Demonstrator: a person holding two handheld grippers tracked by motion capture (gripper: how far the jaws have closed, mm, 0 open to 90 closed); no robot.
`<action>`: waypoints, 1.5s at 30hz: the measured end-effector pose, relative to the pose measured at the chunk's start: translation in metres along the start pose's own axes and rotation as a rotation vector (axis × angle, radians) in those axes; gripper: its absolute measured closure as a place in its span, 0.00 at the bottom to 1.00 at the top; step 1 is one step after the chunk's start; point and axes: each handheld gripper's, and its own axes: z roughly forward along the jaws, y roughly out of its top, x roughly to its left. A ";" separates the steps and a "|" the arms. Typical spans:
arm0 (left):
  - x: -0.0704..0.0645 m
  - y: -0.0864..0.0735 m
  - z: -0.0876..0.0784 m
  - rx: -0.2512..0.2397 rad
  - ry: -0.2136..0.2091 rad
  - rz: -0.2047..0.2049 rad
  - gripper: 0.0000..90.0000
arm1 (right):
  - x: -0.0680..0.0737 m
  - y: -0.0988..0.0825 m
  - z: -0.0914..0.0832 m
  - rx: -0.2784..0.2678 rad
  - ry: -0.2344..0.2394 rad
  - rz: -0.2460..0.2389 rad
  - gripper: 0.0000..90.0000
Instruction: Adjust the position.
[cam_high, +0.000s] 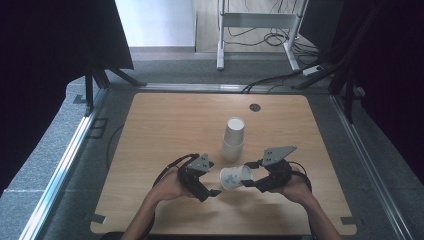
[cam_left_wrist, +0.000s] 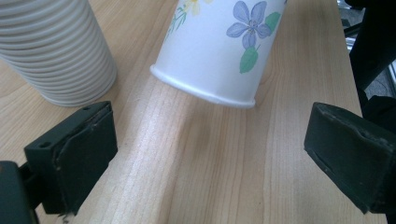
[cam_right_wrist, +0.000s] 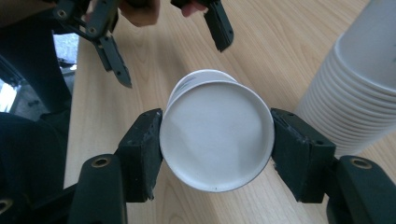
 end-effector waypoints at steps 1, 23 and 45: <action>-0.001 0.000 0.001 -0.001 0.002 0.000 0.03 | 0.001 0.000 0.001 -0.007 0.007 -0.002 0.41; -0.010 0.004 0.016 0.036 -0.029 0.060 0.07 | 0.010 0.002 0.010 -0.054 0.083 -0.027 0.41; -0.012 0.002 0.024 0.052 -0.028 0.093 0.24 | 0.010 0.004 0.012 -0.056 0.111 -0.033 0.41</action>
